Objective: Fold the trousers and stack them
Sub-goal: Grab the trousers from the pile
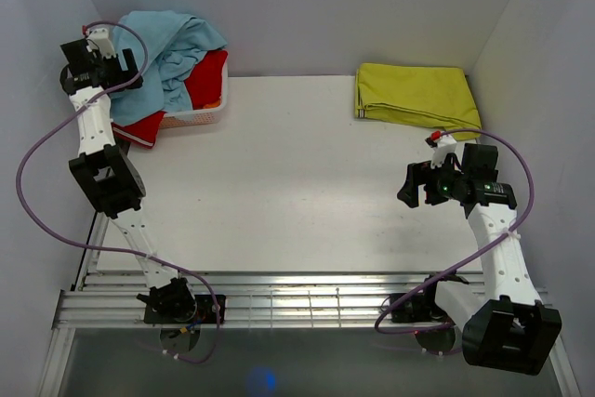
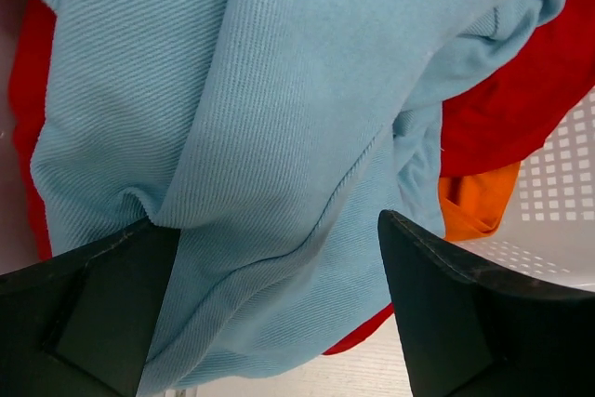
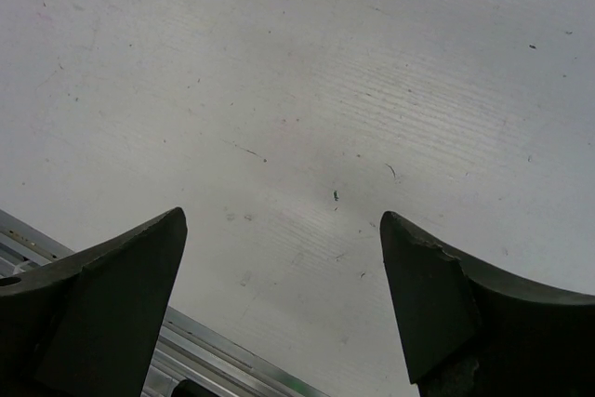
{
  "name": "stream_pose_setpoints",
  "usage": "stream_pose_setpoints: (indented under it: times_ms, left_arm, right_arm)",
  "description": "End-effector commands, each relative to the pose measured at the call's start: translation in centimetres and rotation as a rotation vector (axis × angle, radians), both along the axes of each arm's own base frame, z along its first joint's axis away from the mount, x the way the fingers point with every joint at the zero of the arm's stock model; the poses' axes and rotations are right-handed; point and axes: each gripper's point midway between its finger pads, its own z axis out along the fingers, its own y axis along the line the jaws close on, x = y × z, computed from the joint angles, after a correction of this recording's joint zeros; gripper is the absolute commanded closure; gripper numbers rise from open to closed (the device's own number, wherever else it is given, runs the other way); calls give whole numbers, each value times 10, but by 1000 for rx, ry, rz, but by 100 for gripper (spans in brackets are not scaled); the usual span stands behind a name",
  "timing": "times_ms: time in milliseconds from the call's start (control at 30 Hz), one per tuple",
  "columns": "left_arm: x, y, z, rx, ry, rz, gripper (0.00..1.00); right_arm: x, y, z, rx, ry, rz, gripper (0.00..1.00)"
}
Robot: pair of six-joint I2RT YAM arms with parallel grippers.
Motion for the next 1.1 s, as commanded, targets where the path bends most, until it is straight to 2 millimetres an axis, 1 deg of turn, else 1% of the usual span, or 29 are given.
stream_pose_setpoints:
  times_ms: [0,33,100,133,233,267,300,333,367,400,433,467,500,533,567,633,667,700,733,767,800,833,867,900,933,967,1000,1033,1067]
  left_arm:
    - [12,-34,34,-3,-120,-171,2]
    - [14,-37,34,-9,-127,-183,2]
    - [19,-48,39,-21,-152,-232,2]
    - [22,-52,35,-22,-149,-242,2]
    - [34,-61,30,14,-149,-244,2]
    - [38,-62,19,16,-132,-241,2]
    - [43,-65,17,39,-128,-229,2]
    - [46,-66,11,49,-116,-220,2]
    - [51,-66,-2,56,-98,-209,2]
    - [55,-69,-5,64,-93,-200,2]
    - [57,-64,-11,81,-80,-159,2]
    - [60,-62,-17,86,-70,-145,2]
    - [63,-65,-28,90,-54,-144,4]
    - [64,-62,-30,102,-49,-123,9]
    - [67,-61,-30,104,-57,-109,24]
    - [67,-62,-24,86,-72,-94,39]
    - [69,-66,-16,72,-94,-107,47]
    - [69,-71,-9,64,-110,-119,63]
    - [68,-78,10,61,-149,-145,70]
    - [68,-81,22,66,-172,-152,79]
    - [68,-86,36,70,-197,-160,98]
    - [65,-91,58,77,-236,-167,100]
    - [63,-100,82,71,-282,-203,100]
    - [60,-109,99,58,-317,-224,100]
    - [48,-118,134,57,-378,-247,100]
    - [42,-125,155,55,-427,-269,100]
    - [34,-140,174,24,-466,-318,100]
    - [17,-151,206,28,-523,-354,100]
    - [8,-159,225,30,-570,-385,100]
  right_arm:
    - [5,0,2,7,-17,6,10]
    - [5,0,3,6,-20,6,10]
    - [4,0,1,6,-15,3,10]
    - [5,0,2,5,-18,3,10]
    - [4,-1,1,5,-10,2,10]
    - [4,-1,1,4,-9,1,10]
    - [4,-1,1,2,-8,1,10]
    - [5,-1,1,2,-8,-1,10]
    - [6,-2,0,-1,-10,-1,10]
    - [6,-2,0,-1,-10,-1,10]
    - [6,-2,-3,1,-4,-2,10]
    - [8,-2,-3,-1,-3,-2,10]
    - [8,-2,-4,0,2,-2,10]
    - [10,-3,-1,-4,-4,-3,10]
    - [10,-3,-1,-6,2,-3,10]
    - [11,-3,1,-6,2,-2,10]
    - [11,-3,2,-6,-3,-1,10]
    - [11,-3,3,-6,-6,-1,10]
    - [11,-3,4,-8,-9,-2,10]
    - [11,-3,4,-7,-9,-1,10]
    - [10,-3,5,-5,-10,-1,10]
    - [10,-3,5,-6,-12,0,10]
    - [9,-3,6,-7,-17,-1,10]
    - [10,-3,7,-9,-22,0,10]
    - [9,-3,7,-7,-22,2,10]
    - [9,-2,8,-5,-25,4,10]
    - [9,-2,6,-3,-23,5,10]
    - [9,-1,7,-2,-23,8,10]
    - [8,-1,6,-2,-22,8,10]
